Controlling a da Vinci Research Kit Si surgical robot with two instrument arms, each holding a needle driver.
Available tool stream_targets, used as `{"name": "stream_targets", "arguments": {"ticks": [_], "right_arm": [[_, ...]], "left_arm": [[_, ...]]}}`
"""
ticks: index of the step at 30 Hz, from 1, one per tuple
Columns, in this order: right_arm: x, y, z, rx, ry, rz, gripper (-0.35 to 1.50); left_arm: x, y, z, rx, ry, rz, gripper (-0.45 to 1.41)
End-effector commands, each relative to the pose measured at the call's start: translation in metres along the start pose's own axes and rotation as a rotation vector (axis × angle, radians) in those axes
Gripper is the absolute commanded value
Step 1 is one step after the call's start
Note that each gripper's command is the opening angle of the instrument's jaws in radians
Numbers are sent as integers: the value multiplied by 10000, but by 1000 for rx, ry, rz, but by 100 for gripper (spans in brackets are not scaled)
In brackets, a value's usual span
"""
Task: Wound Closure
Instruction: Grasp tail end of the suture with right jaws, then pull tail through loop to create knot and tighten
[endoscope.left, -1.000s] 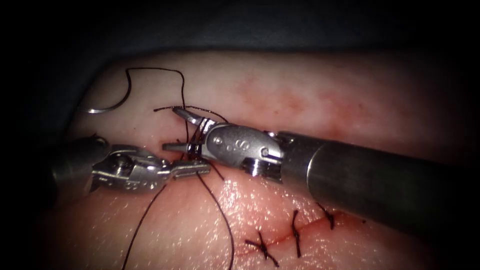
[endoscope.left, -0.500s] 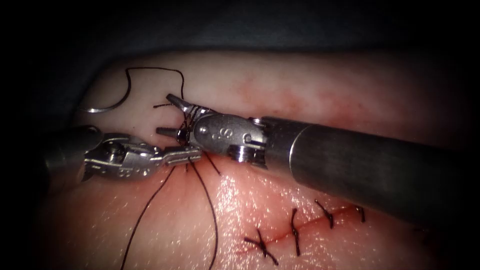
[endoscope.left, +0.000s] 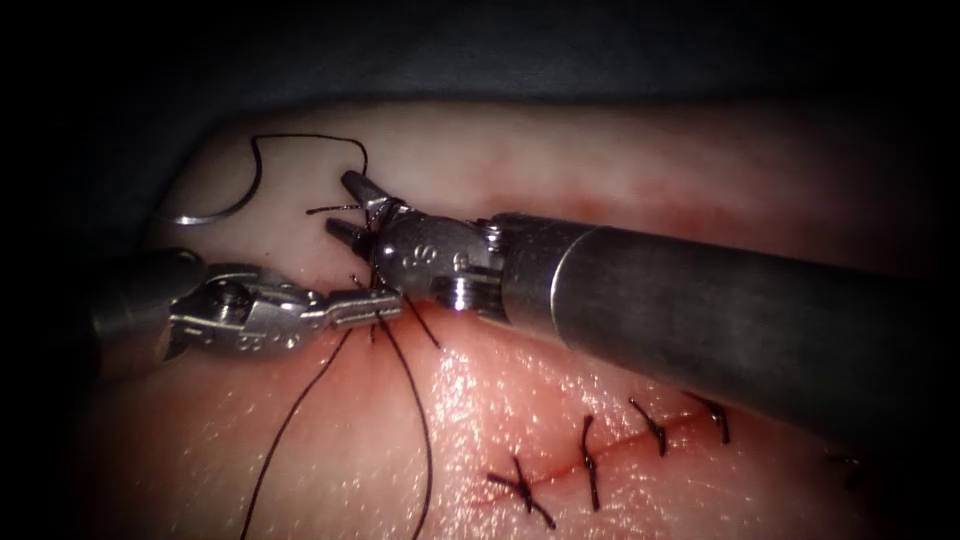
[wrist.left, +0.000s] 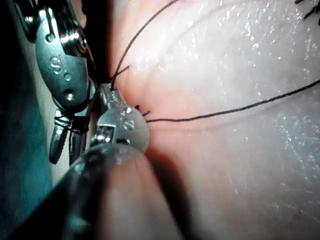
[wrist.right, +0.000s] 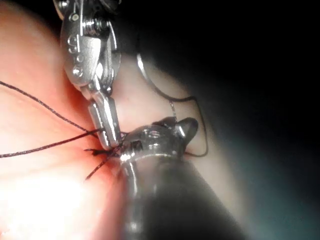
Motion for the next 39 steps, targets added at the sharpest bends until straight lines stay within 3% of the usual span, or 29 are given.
{"name": "stream_targets", "arguments": {"ticks": [1,12,21,30,39], "right_arm": [[10,-4,10,13,0,-3,-35],[17,-12,-14,58,69,-13,-35],[12,-19,-47,112,161,51,-35],[-13,-38,-105,181,288,134,-35],[-44,-56,-129,212,312,159,-35]], "left_arm": [[-3,-5,8,3,-1,2,-45],[-7,-9,0,0,-15,-1,-45],[-28,-13,-14,-6,-37,-31,-45],[-70,-45,-34,0,-74,-89,-45],[-97,-69,-33,13,-116,-134,-45]]}}
